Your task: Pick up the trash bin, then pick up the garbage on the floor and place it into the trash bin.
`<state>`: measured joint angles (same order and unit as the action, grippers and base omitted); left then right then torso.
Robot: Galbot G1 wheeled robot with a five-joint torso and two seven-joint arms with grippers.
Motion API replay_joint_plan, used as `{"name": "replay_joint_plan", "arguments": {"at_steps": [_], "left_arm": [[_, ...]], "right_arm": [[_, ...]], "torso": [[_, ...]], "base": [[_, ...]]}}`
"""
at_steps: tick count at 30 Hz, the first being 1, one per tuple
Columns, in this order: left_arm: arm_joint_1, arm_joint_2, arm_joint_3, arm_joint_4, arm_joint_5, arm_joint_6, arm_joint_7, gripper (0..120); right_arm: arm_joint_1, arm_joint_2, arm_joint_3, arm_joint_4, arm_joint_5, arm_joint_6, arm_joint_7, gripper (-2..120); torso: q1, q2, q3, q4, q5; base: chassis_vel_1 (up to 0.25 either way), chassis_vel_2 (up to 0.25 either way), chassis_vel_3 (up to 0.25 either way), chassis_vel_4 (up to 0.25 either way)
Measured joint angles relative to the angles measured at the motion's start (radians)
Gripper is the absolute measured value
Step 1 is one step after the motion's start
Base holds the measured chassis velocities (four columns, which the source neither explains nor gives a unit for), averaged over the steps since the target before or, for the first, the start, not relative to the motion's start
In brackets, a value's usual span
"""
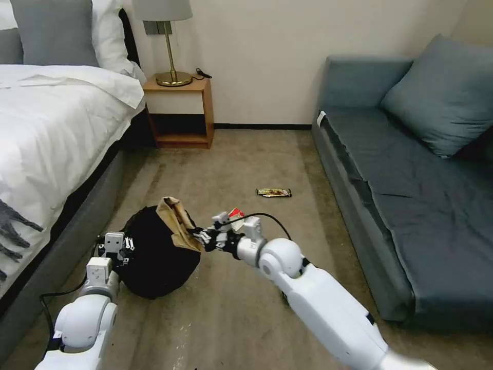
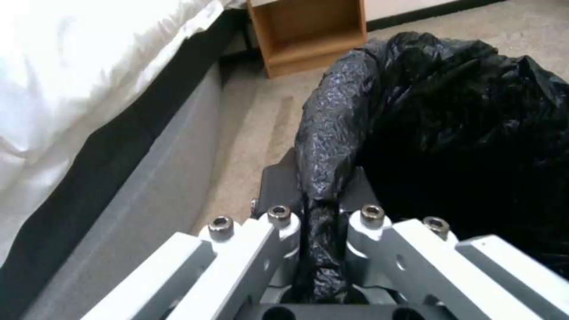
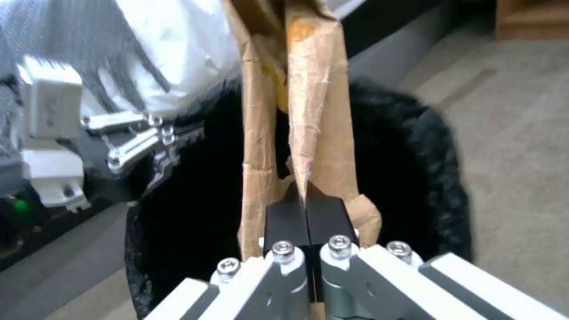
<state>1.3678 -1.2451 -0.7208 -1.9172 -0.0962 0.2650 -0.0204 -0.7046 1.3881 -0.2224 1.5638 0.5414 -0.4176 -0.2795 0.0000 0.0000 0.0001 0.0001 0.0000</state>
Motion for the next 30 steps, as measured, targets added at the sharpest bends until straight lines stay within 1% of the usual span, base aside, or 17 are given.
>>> {"name": "replay_joint_plan", "arguments": {"at_steps": [7, 9, 11, 12, 13, 14, 15, 18, 19, 23, 24, 28, 29, 30], "left_arm": [[-0.001, -0.006, 0.006, -0.009, -0.002, 0.001, -0.002, 0], [0.006, -0.011, 0.015, -0.017, -0.002, 0.001, -0.003, 0], [0.009, -0.013, 0.016, -0.019, -0.001, 0.001, -0.003, 0], [0.012, -0.014, 0.017, -0.02, -0.001, 0.001, -0.003, 0], [0.015, -0.015, 0.017, -0.021, 0.0, 0.001, -0.003, 0], [0.016, -0.015, 0.017, -0.021, 0.001, 0.001, -0.003, 0], [0.016, -0.015, 0.017, -0.021, 0.001, 0.001, -0.003, 0], [0.016, -0.015, 0.015, -0.019, 0.001, -0.001, -0.003, 0], [0.016, -0.015, 0.015, -0.019, 0.001, -0.001, -0.003, 0], [0.01, -0.016, 0.018, -0.015, 0.002, -0.002, -0.002, 0], [0.01, -0.016, 0.018, -0.015, 0.002, -0.002, -0.002, 0], [0.005, -0.016, 0.021, -0.008, 0.003, -0.003, -0.002, 0], [0.005, -0.016, 0.021, -0.008, 0.003, -0.003, -0.002, 0], [0.003, -0.015, 0.021, -0.005, 0.003, -0.004, -0.002, 0]], "right_arm": [[0.007, 0.046, -0.036, -0.081, -0.027, 0.022, 0.012, 0], [0.007, 0.076, -0.051, -0.135, -0.049, 0.047, 0.031, 0], [0.007, 0.084, -0.057, -0.146, -0.054, 0.052, 0.039, -2], [0.007, 0.089, -0.062, -0.154, -0.058, 0.056, 0.047, 0], [0.007, 0.096, -0.071, -0.164, -0.067, 0.061, 0.062, 7], [0.007, 0.1, -0.078, -0.169, -0.074, 0.063, 0.073, 10], [0.007, 0.1, -0.078, -0.169, -0.074, 0.063, 0.073, 10], [-0.004, 0.105, -0.092, -0.164, -0.09, 0.065, 0.092, 23], [-0.004, 0.105, -0.092, -0.164, -0.09, 0.065, 0.092, 23], [-0.024, 0.092, -0.099, -0.142, -0.11, 0.065, 0.099, 43], [-0.024, 0.092, -0.099, -0.142, -0.11, 0.065, 0.099, 43], [-0.045, 0.061, -0.1, -0.101, -0.118, 0.065, 0.103, 61], [-0.045, 0.061, -0.1, -0.101, -0.118, 0.065, 0.103, 61], [-0.047, 0.048, -0.1, -0.088, -0.125, 0.065, 0.103, 67]], "torso": [[0.0, 0.0, 0.0, 0.0, -0.0001], [0.0, 0.0, 0.0, -0.0002, -0.0001], [0.0, 0.0, 0.0, -0.0002, -0.0001], [0.0, 0.0, 0.0, -0.0001, -0.0001], [0.0, 0.0, 0.0, -0.0001, -0.0001], [0.0, 0.0, 0.0, 0.0, -0.0001], [0.0, 0.0, 0.0, 0.0, -0.0001], [0.0, 0.0, 0.0, -0.0001, 0.0], [0.0, 0.0, 0.0, -0.0001, 0.0], [0.0, 0.0, 0.0, -0.0001, 0.0], [0.0, 0.0, 0.0, -0.0001, 0.0], [0.0, 0.0, 0.0, -0.0002, 0.0], [0.0, 0.0, 0.0, -0.0002, 0.0], [0.0, 0.0, 0.0, -0.0001, 0.0]], "base": [[0.0, 0.0, 0.0, 0.0], [0.0, 0.0, 0.0, 0.0], [0.0, 0.0, 0.0, 0.0], [0.0, 0.0, 0.0, 0.0], [0.0, 0.0, 0.0, 0.0], [0.0, 0.0, 0.0, 0.0], [0.0, 0.0, 0.0, 0.0], [0.0, 0.0, 0.0, 0.0], [0.0, 0.0, 0.0, 0.0], [0.0, 0.0, 0.0, 0.0], [0.0, 0.0, 0.0, 0.0], [0.0, 0.0, 0.0, 0.0], [0.0, 0.0, 0.0, 0.0], [0.0, 0.0, 0.0, 0.0]]}}
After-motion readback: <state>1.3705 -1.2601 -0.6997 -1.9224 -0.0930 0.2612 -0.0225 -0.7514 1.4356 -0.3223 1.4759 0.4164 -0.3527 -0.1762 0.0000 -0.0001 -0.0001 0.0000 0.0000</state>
